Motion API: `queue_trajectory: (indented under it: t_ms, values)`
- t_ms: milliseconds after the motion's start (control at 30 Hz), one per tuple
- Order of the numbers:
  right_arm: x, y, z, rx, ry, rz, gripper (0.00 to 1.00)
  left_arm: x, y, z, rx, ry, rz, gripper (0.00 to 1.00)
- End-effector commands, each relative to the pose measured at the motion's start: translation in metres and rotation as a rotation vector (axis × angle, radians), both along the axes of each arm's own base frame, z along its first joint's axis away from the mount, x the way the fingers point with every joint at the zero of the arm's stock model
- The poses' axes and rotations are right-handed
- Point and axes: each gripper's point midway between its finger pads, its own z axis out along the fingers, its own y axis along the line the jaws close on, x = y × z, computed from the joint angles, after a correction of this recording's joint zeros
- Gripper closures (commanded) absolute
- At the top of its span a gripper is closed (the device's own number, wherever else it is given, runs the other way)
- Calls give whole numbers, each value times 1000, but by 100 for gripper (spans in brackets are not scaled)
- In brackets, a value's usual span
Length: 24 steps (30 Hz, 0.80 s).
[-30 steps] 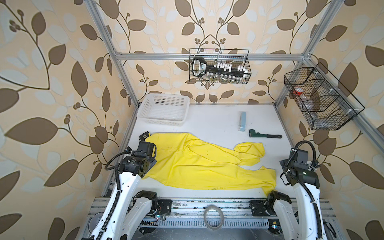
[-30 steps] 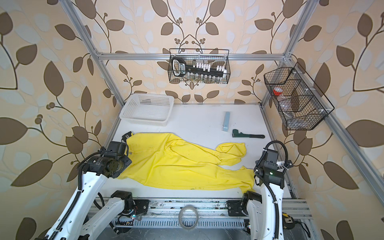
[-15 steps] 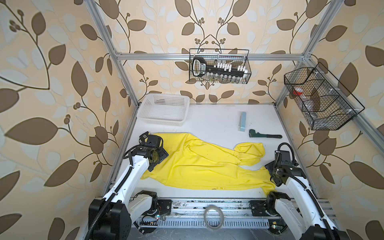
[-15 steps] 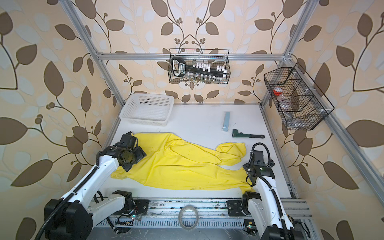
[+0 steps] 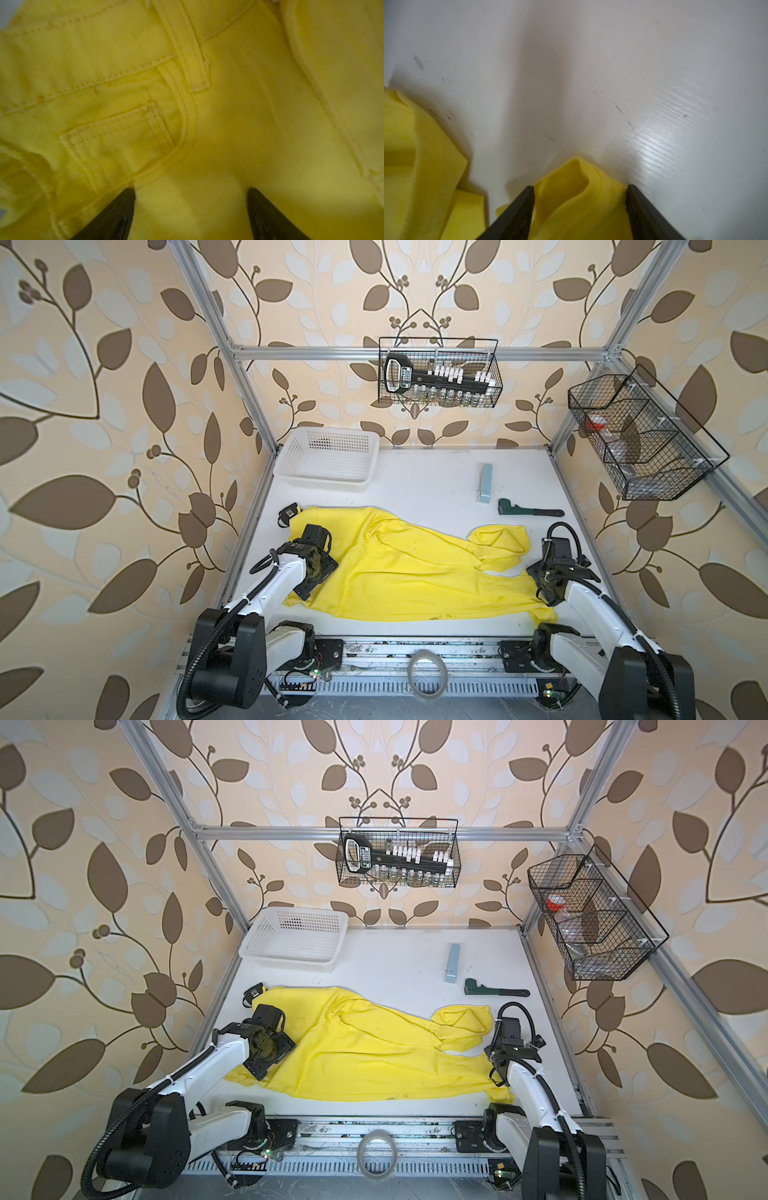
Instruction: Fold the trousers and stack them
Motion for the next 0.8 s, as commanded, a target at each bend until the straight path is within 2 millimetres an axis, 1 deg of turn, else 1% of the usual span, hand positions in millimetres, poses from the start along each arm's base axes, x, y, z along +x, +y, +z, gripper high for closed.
queue_trajectory:
  t_ms: [0, 33, 133, 200, 233, 300, 367, 400, 433, 500, 600, 667, 767]
  values:
    - [5, 8, -14, 42, 22, 43, 28, -9, 15, 1, 86, 33, 31, 14]
    - [7, 6, -13, 35, 23, 47, 28, -6, 16, 5, 93, 24, 30, 14]
    - [12, -7, 0, -11, 21, 45, 28, 0, 22, 24, 135, -5, 12, 5]
    - [18, -22, 21, -90, 2, 53, 28, 3, 28, 40, 177, -29, -20, 1]
    - [20, -29, 29, -114, -7, 46, 25, 5, 28, 47, 183, -46, -32, 1]
    - [22, -40, 42, -124, -12, 39, 25, 13, 24, 63, 168, -95, -78, 1]
    - [27, -44, 51, -128, -23, 45, 24, 21, 13, 75, 123, -147, -127, 1]
    - [31, -43, 53, -122, -30, 55, 24, 24, 8, 80, 98, -168, -142, 1]
    - [35, -39, 51, -97, -37, 69, 24, 27, 3, 84, 76, -180, -154, 1]
    - [43, -26, 39, -22, -44, 103, 23, 31, -8, 88, 36, -198, -185, 1]
    - [50, -14, 26, -30, 8, 170, 23, 39, -28, 89, -15, -208, -243, 1]
    - [49, -9, 15, -30, 46, 187, 24, 42, -40, 87, -19, -204, -285, 1]
    - [40, -5, 3, -12, 69, 174, 27, 41, -51, 79, -22, -178, -310, 1]
